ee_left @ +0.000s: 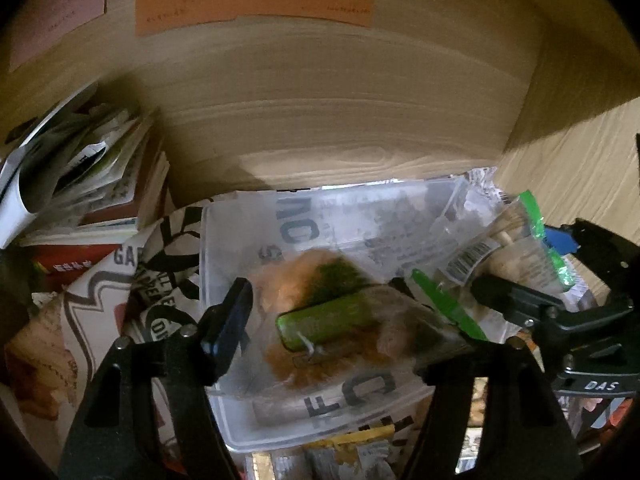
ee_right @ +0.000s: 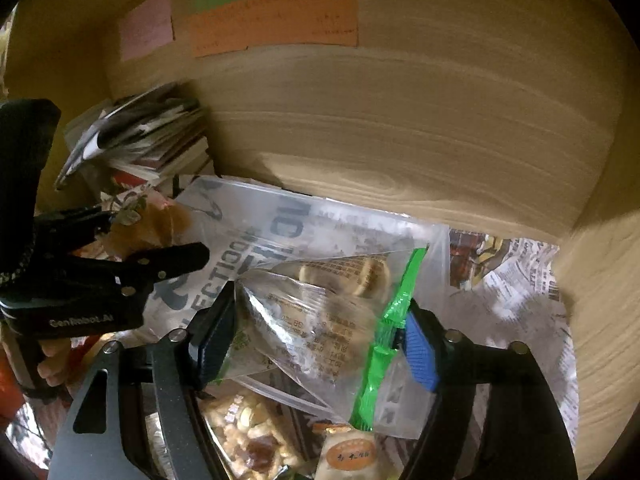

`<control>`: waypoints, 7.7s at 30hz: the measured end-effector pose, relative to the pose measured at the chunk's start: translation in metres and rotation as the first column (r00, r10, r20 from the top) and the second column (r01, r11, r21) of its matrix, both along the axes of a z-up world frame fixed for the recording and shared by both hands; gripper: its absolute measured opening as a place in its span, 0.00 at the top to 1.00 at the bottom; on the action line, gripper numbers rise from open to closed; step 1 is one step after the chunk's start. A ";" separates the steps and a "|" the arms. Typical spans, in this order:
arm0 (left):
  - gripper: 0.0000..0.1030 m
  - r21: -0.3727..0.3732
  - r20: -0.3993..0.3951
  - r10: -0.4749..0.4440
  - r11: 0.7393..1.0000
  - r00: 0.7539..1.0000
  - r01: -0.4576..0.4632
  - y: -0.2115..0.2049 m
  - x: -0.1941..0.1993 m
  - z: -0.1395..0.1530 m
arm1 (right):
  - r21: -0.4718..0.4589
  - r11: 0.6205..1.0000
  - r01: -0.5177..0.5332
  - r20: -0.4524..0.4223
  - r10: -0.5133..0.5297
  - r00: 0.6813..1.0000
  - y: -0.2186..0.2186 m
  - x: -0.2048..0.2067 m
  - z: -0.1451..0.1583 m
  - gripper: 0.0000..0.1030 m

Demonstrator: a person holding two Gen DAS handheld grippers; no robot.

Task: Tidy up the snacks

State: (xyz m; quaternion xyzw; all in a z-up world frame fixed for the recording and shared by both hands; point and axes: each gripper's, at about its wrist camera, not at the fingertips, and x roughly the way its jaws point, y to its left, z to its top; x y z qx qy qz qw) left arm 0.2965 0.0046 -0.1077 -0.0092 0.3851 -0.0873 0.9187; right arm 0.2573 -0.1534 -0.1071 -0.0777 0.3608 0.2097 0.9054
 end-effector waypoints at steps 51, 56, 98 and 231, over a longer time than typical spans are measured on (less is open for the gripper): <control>0.02 0.061 -0.047 0.194 0.980 0.980 -0.191 0.126 -0.122 -0.063 | 0.037 0.979 0.200 -0.031 -0.199 0.979 -0.087 -0.106 -0.031 0.04; 0.00 0.020 -0.111 0.157 0.988 0.981 -0.156 0.116 -0.109 -0.076 | 0.019 0.980 0.198 -0.051 -0.197 0.979 -0.084 -0.098 -0.037 0.04; 0.77 0.000 0.193 0.115 0.993 0.975 -0.117 0.079 -0.153 0.025 | 0.145 0.982 0.123 0.110 -0.140 0.984 -0.082 -0.099 0.010 0.65; 0.62 0.049 0.135 0.055 0.997 0.989 -0.063 0.034 -0.150 0.002 | 0.090 0.987 0.135 0.008 -0.136 0.991 -0.080 -0.096 -0.018 0.60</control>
